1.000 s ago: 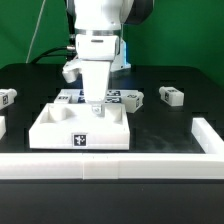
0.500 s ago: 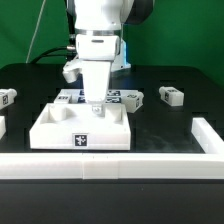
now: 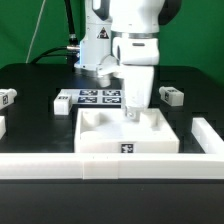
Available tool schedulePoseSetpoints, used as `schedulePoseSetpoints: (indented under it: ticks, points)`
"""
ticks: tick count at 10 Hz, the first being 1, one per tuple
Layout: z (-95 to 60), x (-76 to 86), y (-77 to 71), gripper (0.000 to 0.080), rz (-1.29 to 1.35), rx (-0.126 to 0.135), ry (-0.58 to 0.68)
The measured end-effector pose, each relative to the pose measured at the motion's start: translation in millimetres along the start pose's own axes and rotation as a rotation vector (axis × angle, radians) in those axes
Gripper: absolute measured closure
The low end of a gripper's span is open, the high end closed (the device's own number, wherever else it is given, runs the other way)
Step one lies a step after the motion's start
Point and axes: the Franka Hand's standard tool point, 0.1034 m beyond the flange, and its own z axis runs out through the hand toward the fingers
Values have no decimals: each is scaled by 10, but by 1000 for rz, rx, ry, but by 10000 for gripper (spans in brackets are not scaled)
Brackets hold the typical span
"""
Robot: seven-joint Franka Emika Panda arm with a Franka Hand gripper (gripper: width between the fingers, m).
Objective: Assemble one leg
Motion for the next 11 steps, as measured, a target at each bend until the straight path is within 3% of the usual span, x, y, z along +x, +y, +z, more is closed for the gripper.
schedulePoseSetpoints:
  ticks: [5, 8, 11]
  points:
    - [-6, 314, 279, 741, 82, -28, 10]
    - [-14, 472, 303, 741, 78, -26, 15]
    - [-11, 491, 295, 741, 69, -26, 16]
